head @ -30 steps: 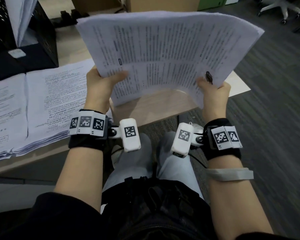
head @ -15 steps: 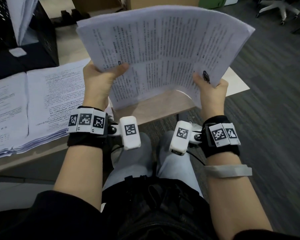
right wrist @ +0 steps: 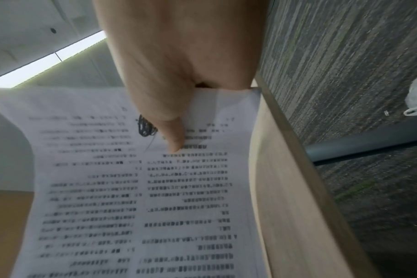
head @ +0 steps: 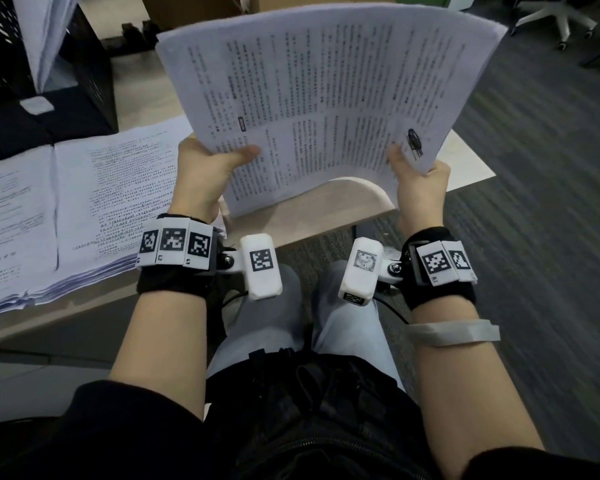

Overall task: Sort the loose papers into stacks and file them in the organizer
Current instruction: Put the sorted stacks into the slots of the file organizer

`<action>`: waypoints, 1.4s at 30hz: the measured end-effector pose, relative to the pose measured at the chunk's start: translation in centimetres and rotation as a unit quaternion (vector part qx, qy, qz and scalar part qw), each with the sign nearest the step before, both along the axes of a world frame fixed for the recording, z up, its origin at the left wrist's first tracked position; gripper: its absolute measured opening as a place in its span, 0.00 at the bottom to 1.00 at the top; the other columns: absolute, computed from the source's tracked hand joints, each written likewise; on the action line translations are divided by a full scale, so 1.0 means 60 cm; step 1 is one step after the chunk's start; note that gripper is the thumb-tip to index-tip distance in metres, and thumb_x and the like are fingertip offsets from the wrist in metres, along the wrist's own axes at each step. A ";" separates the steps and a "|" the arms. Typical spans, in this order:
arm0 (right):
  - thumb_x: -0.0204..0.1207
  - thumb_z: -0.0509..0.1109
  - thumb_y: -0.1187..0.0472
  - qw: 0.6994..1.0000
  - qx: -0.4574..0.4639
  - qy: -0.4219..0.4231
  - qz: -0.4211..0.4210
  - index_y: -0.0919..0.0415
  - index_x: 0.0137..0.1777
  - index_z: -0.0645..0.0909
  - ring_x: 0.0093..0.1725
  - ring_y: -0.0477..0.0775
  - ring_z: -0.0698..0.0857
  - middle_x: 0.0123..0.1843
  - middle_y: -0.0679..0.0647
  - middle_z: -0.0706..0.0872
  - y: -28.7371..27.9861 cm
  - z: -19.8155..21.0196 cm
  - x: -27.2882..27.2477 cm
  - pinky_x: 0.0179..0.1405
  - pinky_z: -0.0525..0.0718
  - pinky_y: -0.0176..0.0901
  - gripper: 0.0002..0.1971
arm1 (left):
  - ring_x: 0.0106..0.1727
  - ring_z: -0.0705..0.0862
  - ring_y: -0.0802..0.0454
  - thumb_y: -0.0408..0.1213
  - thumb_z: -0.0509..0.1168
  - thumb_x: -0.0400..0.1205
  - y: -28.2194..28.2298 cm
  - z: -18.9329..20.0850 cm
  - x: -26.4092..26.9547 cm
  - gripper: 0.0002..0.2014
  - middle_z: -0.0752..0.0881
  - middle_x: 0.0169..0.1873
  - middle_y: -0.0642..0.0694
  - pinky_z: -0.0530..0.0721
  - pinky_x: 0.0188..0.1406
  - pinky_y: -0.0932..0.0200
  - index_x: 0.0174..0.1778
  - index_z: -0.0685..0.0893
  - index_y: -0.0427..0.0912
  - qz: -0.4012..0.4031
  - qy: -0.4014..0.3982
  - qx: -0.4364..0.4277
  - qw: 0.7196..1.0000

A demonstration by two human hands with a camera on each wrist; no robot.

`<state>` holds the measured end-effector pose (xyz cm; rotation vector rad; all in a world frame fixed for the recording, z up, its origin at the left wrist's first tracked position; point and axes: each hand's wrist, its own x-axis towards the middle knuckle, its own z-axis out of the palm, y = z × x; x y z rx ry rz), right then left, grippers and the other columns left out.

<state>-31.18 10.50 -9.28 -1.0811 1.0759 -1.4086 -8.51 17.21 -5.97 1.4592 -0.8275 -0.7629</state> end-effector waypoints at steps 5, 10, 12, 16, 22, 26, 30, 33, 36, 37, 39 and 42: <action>0.77 0.70 0.68 0.999 -0.034 -0.026 -0.013 0.55 0.31 0.84 0.39 0.48 0.85 0.32 0.42 0.88 0.009 0.031 0.008 0.46 0.86 0.47 0.14 | 0.45 0.89 0.63 0.23 0.74 0.70 0.015 0.034 0.006 0.16 0.89 0.44 0.54 0.86 0.43 0.67 0.53 0.81 0.36 0.018 -0.002 -0.081 0.997; 0.74 0.72 0.69 0.999 -0.040 -0.034 -0.008 0.56 0.31 0.81 0.41 0.54 0.83 0.33 0.49 0.85 0.012 0.060 0.042 0.46 0.84 0.51 0.12 | 0.43 0.89 0.60 0.30 0.76 0.71 0.043 0.058 0.047 0.12 0.89 0.41 0.53 0.86 0.46 0.61 0.42 0.79 0.46 0.092 -0.009 -0.122 0.988; 0.72 0.72 0.68 0.998 -0.044 -0.031 0.010 0.57 0.30 0.80 0.42 0.54 0.80 0.34 0.53 0.82 0.014 0.070 0.064 0.43 0.80 0.50 0.11 | 0.45 0.88 0.56 0.33 0.76 0.71 0.057 0.059 0.072 0.10 0.89 0.44 0.49 0.87 0.51 0.56 0.40 0.81 0.46 0.115 0.009 -0.119 0.986; 0.75 0.71 0.71 0.996 -0.039 -0.018 0.082 0.58 0.34 0.83 0.42 0.53 0.83 0.37 0.53 0.85 0.023 0.090 0.119 0.43 0.81 0.49 0.11 | 0.52 0.88 0.50 0.29 0.75 0.71 0.092 0.070 0.111 0.11 0.89 0.45 0.49 0.87 0.55 0.50 0.43 0.82 0.45 0.146 0.067 -0.143 0.976; 0.76 0.70 0.72 0.986 0.017 -0.051 0.158 0.62 0.42 0.83 0.36 0.44 0.88 0.38 0.48 0.89 0.042 0.109 0.215 0.36 0.86 0.37 0.06 | 0.58 0.87 0.45 0.25 0.72 0.73 0.141 0.096 0.169 0.25 0.85 0.58 0.41 0.88 0.53 0.47 0.66 0.74 0.38 0.189 0.188 -0.212 0.940; 0.76 0.70 0.71 0.972 0.054 -0.071 0.217 0.60 0.42 0.84 0.38 0.46 0.90 0.37 0.47 0.90 0.060 0.116 0.280 0.39 0.89 0.41 0.06 | 0.54 0.89 0.48 0.27 0.69 0.77 0.162 0.106 0.193 0.15 0.87 0.53 0.46 0.88 0.53 0.47 0.58 0.78 0.45 0.119 0.163 -0.148 0.968; 0.76 0.71 0.71 0.953 0.089 -0.085 0.277 0.61 0.44 0.84 0.42 0.49 0.91 0.38 0.49 0.92 0.079 0.122 0.345 0.44 0.90 0.47 0.05 | 0.43 0.90 0.56 0.29 0.68 0.78 0.174 0.115 0.211 0.14 0.88 0.48 0.50 0.89 0.38 0.58 0.57 0.79 0.44 0.072 0.110 -0.078 0.988; 0.75 0.71 0.72 0.944 0.095 -0.075 0.307 0.65 0.50 0.83 0.46 0.53 0.91 0.44 0.55 0.91 0.088 0.135 0.391 0.49 0.89 0.49 0.06 | 0.34 0.88 0.59 0.33 0.66 0.81 0.177 0.125 0.232 0.13 0.86 0.47 0.49 0.83 0.23 0.66 0.60 0.77 0.41 0.065 0.060 -0.011 0.996; 0.74 0.72 0.72 0.935 0.090 -0.020 0.342 0.70 0.59 0.80 0.48 0.54 0.91 0.51 0.58 0.90 0.086 0.157 0.440 0.48 0.89 0.48 0.14 | 0.44 0.84 0.53 0.36 0.63 0.83 0.175 0.138 0.267 0.15 0.82 0.56 0.46 0.80 0.18 0.68 0.65 0.73 0.38 0.141 0.019 0.009 0.990; 0.75 0.71 0.71 0.928 0.085 0.000 0.362 0.68 0.57 0.81 0.46 0.52 0.91 0.49 0.57 0.90 0.085 0.166 0.456 0.45 0.89 0.45 0.12 | 0.50 0.83 0.51 0.36 0.61 0.84 0.175 0.143 0.280 0.13 0.80 0.58 0.46 0.82 0.20 0.67 0.64 0.72 0.39 0.167 0.014 -0.001 0.986; 0.77 0.69 0.71 0.913 0.065 0.043 0.400 0.62 0.53 0.82 0.42 0.50 0.91 0.46 0.53 0.90 0.082 0.186 0.485 0.41 0.88 0.42 0.07 | 0.57 0.79 0.49 0.34 0.56 0.87 0.180 0.158 0.305 0.06 0.75 0.57 0.50 0.87 0.25 0.65 0.58 0.68 0.46 0.200 -0.002 -0.024 0.980; 0.79 0.67 0.70 0.897 0.038 0.091 0.432 0.62 0.60 0.81 0.42 0.52 0.90 0.51 0.55 0.90 0.077 0.212 0.521 0.43 0.89 0.42 0.11 | 0.62 0.76 0.50 0.32 0.50 0.88 0.183 0.180 0.347 0.08 0.73 0.58 0.53 0.90 0.34 0.58 0.54 0.66 0.52 0.229 -0.060 -0.038 0.971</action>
